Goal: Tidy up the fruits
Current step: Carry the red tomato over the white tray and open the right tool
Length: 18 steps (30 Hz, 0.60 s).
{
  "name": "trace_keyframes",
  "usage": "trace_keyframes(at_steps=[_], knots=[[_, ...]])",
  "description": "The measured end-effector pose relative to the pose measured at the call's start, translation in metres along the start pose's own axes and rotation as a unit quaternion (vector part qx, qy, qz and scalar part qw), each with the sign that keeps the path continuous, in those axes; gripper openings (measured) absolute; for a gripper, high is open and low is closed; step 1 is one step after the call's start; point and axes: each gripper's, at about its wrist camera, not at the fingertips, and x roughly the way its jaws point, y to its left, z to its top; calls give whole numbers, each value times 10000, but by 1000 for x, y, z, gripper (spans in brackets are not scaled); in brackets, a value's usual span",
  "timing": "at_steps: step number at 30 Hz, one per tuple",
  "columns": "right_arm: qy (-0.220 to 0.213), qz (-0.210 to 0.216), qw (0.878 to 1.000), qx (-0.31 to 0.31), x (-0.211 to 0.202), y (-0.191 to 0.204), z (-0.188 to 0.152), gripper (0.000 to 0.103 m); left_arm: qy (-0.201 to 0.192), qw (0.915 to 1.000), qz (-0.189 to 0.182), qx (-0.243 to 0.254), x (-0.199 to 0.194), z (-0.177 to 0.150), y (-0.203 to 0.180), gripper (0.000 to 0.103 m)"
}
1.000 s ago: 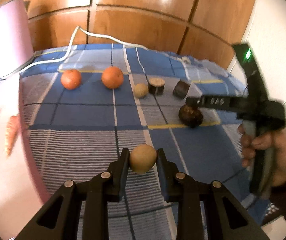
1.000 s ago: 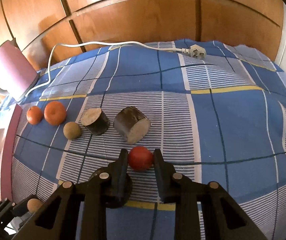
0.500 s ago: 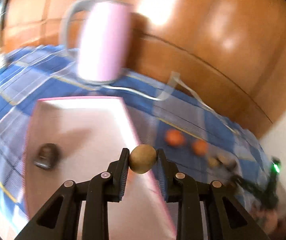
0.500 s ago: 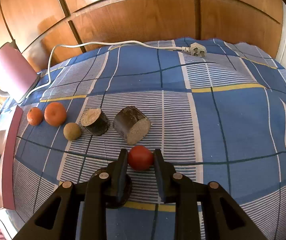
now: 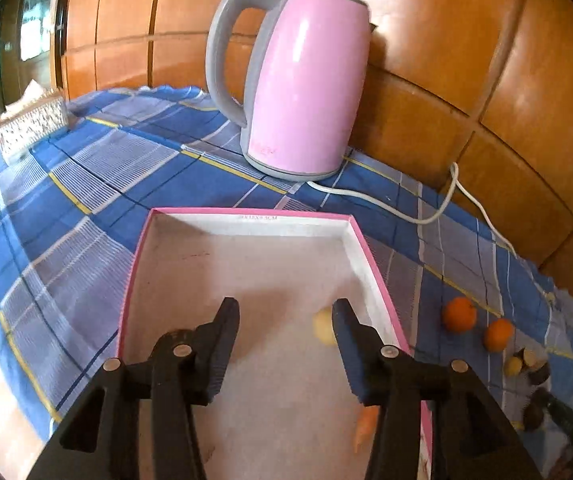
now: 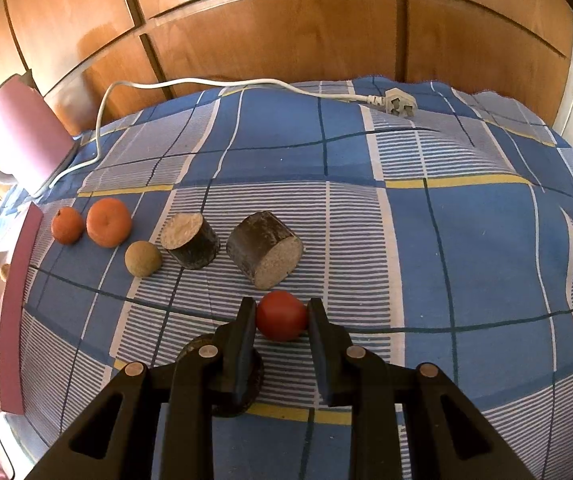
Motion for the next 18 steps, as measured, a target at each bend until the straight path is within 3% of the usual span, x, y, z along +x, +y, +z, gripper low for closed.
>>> trace_keyframes(at_steps=[7, 18], knots=[[-36, -53, 10000, -8, -1, 1, -1, 26, -129, 9995, 194, 226, -27, -28, -12, 64], [-158, -65, 9997, 186, -7, -2, -5, 26, -160, 9991, 102, 368, -53, -56, -21, 72]])
